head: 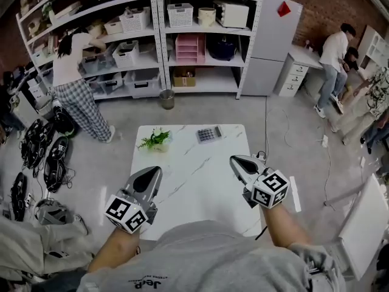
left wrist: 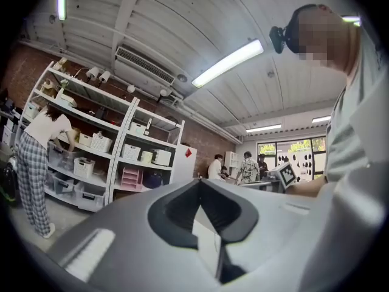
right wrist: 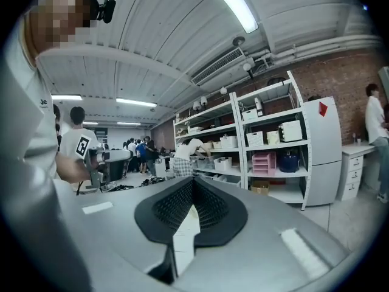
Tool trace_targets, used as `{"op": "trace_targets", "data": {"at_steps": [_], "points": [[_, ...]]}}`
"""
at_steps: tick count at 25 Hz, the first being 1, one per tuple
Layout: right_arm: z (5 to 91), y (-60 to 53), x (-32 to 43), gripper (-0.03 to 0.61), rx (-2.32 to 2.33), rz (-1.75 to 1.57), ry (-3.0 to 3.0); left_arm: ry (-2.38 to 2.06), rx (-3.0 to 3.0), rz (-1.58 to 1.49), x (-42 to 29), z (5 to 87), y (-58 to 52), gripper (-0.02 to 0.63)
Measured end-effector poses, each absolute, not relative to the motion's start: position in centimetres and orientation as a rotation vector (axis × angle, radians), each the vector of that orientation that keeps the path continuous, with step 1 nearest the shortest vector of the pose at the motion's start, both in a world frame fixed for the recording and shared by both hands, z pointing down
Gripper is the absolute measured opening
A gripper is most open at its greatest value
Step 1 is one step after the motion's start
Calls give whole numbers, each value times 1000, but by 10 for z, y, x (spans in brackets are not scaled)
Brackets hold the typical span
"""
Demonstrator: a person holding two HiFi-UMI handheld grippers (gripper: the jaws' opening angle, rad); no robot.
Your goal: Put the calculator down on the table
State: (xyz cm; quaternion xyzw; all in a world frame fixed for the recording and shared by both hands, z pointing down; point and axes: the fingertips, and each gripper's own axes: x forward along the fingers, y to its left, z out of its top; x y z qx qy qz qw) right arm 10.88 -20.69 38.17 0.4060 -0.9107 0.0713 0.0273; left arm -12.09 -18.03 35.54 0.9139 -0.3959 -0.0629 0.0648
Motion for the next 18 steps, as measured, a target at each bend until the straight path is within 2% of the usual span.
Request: {"op": "trace_targets", "data": {"at_steps": [18], "points": [[374, -212, 100, 3, 1244, 172, -2798, -1167, 2757, -220, -128, 358, -187, 61]]}}
